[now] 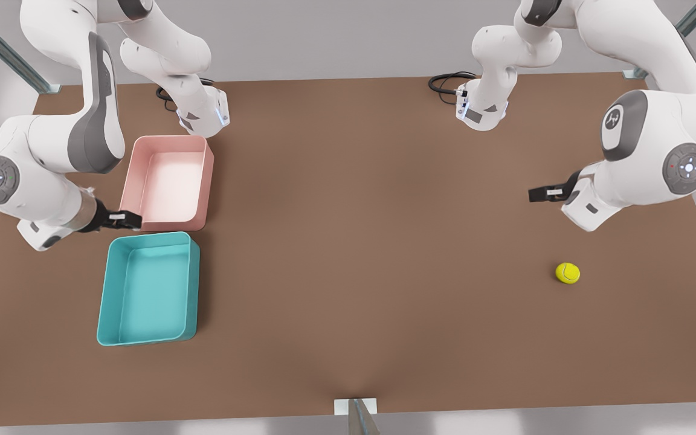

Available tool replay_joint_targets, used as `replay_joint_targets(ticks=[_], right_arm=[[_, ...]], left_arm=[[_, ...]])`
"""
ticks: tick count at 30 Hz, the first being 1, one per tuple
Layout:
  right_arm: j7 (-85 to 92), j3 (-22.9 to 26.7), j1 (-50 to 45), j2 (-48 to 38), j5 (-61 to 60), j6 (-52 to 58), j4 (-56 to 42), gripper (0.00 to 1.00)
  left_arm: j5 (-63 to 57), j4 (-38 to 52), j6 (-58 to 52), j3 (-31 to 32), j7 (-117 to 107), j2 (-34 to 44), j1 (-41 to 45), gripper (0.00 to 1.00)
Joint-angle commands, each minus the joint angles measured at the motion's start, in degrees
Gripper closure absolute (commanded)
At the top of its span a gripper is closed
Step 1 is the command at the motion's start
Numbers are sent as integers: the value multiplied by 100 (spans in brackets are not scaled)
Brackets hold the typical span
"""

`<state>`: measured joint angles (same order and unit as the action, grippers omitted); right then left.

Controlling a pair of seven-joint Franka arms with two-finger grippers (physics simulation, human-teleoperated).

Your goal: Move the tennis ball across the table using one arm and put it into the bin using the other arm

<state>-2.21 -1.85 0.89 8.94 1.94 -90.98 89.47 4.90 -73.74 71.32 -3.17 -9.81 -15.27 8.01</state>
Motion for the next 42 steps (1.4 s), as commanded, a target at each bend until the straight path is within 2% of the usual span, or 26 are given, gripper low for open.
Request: replay_joint_targets(ticks=[1,2,3,4,6,11,14,18,21,27,32,34,35,42], right_arm=[[-139,0,-1,-6,-27,-517,1,0],[-130,17,17,-6,-27,-526,1,0],[-130,18,17,-6,-18,-526,1,0],[-130,18,17,-6,-18,-526,9,0],[-130,18,17,-6,-9,-526,36,0],[-130,18,17,-6,-9,-526,45,0],[-130,18,17,-6,0,-526,53,0],[-130,18,17,-6,0,-544,80,0],[-130,18,17,-6,0,-544,80,0],[-130,18,17,12,0,-544,89,0],[-130,18,17,21,0,-544,97,0],[-130,18,17,21,0,-552,115,0],[-130,18,17,21,0,-552,115,0],[-130,18,17,29,0,-552,124,0]], left_arm=[[46,18,357,-9,-812,7,-1,0],[143,9,339,-26,-803,7,-10,0],[143,9,339,-26,-794,7,-10,37],[99,-26,409,-35,149,-28,-36,79],[-270,-17,1402,-167,3562,-678,-317,79],[-244,-96,3687,-185,10981,-2023,-1354,79],[-226,-44,4452,-255,13101,-2507,-1767,79],[-200,36,4347,-272,14384,-2832,-2057,79],[-226,-799,5349,-272,14324,-2806,-2189,79],[-1149,-1626,5551,-299,11651,-2639,-2198,79],[-1158,-1793,5525,-299,11669,-2612,-2145,79],[-1097,-1793,5919,-290,12412,-2621,-2145,79],[-789,-1793,5903,-290,13004,-2639,-2145,79],[-842,-1810,5586,-290,13040,-2691,-2013,79]])
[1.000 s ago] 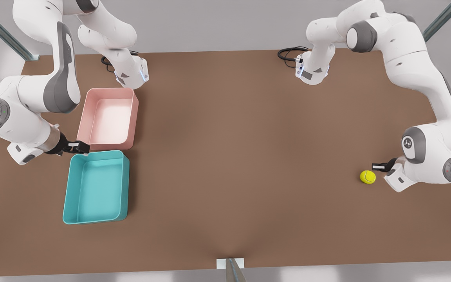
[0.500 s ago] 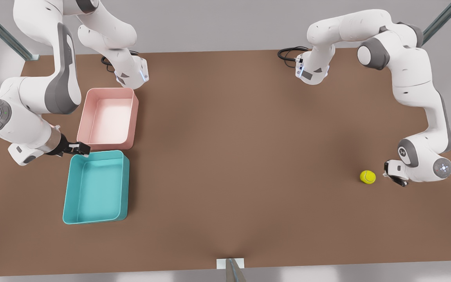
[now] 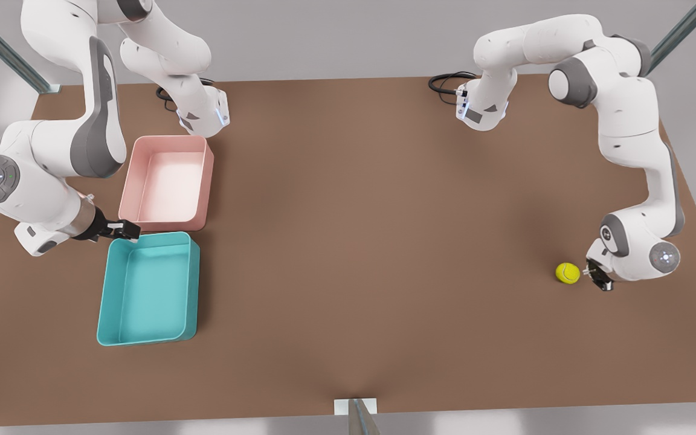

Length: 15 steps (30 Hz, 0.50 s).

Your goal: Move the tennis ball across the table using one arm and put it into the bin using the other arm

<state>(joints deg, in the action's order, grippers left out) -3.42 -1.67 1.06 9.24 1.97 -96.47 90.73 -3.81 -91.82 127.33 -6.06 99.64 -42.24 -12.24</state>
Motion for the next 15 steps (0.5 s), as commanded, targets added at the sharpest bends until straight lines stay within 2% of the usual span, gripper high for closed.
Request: replay_joint_targets(ticks=[1,15], right_arm=[[-9,0,0,-2,-4,-3,-3,0],[-9,-9,-9,34,5,-3,15,0]], left_arm=[[-137,15,-7,-1,2086,5,11,79],[-463,-37,20,-10,882,-83,11,79]])
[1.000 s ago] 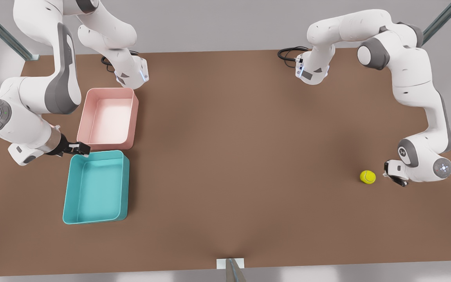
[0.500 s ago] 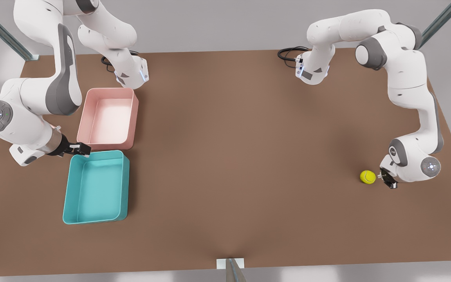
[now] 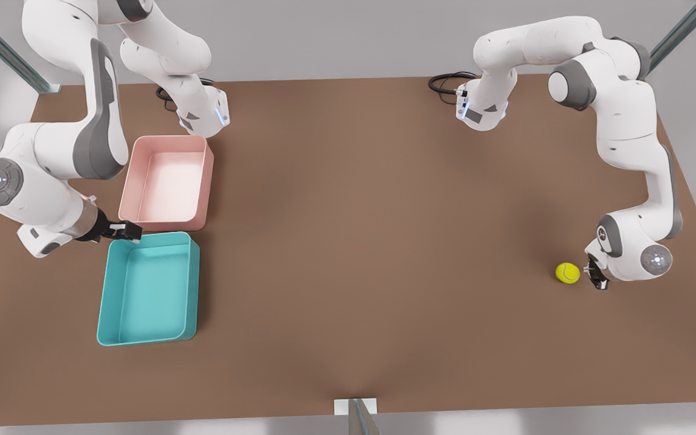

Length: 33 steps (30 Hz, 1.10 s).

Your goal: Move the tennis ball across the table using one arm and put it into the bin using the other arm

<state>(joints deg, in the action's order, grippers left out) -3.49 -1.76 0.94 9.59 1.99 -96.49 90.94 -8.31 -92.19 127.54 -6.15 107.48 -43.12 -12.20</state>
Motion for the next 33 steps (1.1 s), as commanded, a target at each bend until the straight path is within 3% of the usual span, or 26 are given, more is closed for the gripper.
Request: replay_joint_targets(ticks=[1,5,7,8,10,13,14,15,16,17,18,19,20,22,24,26,29,33], right_arm=[[-2,0,2,-1,3,-1,3,0],[-2,0,-7,-1,3,-28,11,0],[-2,0,-7,-1,3,-28,3,0],[-2,0,-7,8,3,-45,3,0],[6,0,-7,34,3,-54,11,0],[6,0,2,25,12,-45,11,0],[6,0,2,25,12,-45,11,0],[6,0,2,25,12,-45,11,0],[6,0,2,25,12,-45,11,0],[6,0,2,34,12,-45,11,0],[-2,0,2,34,12,-45,11,0],[-2,0,-15,43,12,-45,11,0],[-2,-44,-59,262,-5,-54,-50,0],[-388,-79,-648,1088,-383,-678,-357,0],[-1924,-79,-1332,1975,-559,-801,-1182,0],[-2831,-79,-1772,2538,-673,-1714,-1289,0],[-2929,-79,-1958,2855,-674,-2515,-1035,0],[-3385,-71,-2133,3057,-595,-2726,-1034,0]], left_arm=[[-4,8,8,-1,-17,6,15,79],[137,34,26,-1,-384,6,279,79],[242,34,-9,60,-2061,58,859,79],[795,16,-245,490,-3483,260,1017,79],[1113,43,-1135,1800,-8355,674,1202,79],[858,218,-1301,1784,-8507,674,1105,79],[814,990,-2608,1468,-9278,682,1158,79],[805,1843,-3822,1257,-10211,717,1158,74],[831,2135,-4457,984,-10616,1130,1184,65],[805,2135,-4588,975,-11362,1490,1281,44],[700,2143,-5114,687,-12352,1771,1579,0],[708,2503,-5440,518,-12910,1991,1747,0],[840,2127,-5512,413,-12333,2703,1791,0],[849,2090,-5907,430,-11847,2686,1826,0],[866,2082,-6065,413,-11812,2651,1528,0],[858,2099,-6065,465,-11785,2642,1562,0],[858,2099,-6065,509,-11768,2651,1554,0],[849,2099,-6100,544,-11768,2669,1554,0]])
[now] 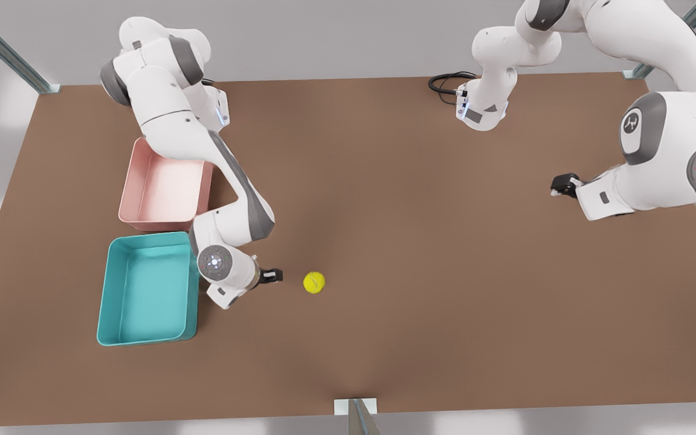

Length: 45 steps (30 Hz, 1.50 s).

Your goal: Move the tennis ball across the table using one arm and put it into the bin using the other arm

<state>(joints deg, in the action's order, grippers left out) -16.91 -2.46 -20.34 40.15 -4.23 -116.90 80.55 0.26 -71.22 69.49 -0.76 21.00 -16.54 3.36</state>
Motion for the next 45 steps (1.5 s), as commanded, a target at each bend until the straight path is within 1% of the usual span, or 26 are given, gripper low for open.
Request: replay_joint_targets(ticks=[1,4,6,9,13,24,34,36,38,39,40,42,45], right_arm=[[-2149,0,-128,150,-16,-894,-48,0],[-2843,8,-409,563,19,-957,-584,0],[-3617,79,-664,941,37,-869,-1138,0],[-3881,88,-708,1223,37,-869,-1525,0],[-3837,79,-787,1293,344,-869,-1349,0],[-3820,79,-980,1399,327,-869,-1086,0],[-3863,88,-1024,1838,336,-992,-1385,0],[-3863,96,-1033,1891,336,-1054,-1411,0],[-3863,96,-1051,1908,336,-1062,-1411,0],[-3872,96,-1059,1917,336,-1062,-1411,4],[-3855,88,-1068,1917,336,-1062,-1411,15],[-3846,88,-1068,1917,336,-1062,-1411,26],[-3784,88,-1033,1838,327,-1054,-1411,27]], left_arm=[[-8,2,-296,5,-3119,10,-2,0],[-8,2,-305,5,-3119,10,-2,0],[-8,2,-313,14,-3119,19,-2,0],[-8,2,-313,14,-3128,19,7,0],[1,2,-313,14,-3163,19,7,0],[1,-6,-436,49,-3163,10,7,0],[10,-6,-419,49,-3146,-7,7,0],[10,-6,-410,225,-3190,-16,7,0],[1,-6,-393,225,-3181,-16,-11,0],[10,-6,-393,234,-3190,-16,6,0],[1,-6,-393,252,-3216,-16,24,0],[1,-6,-384,251,-3216,-16,24,0],[18,-6,-384,251,-3181,-16,-2,0]])
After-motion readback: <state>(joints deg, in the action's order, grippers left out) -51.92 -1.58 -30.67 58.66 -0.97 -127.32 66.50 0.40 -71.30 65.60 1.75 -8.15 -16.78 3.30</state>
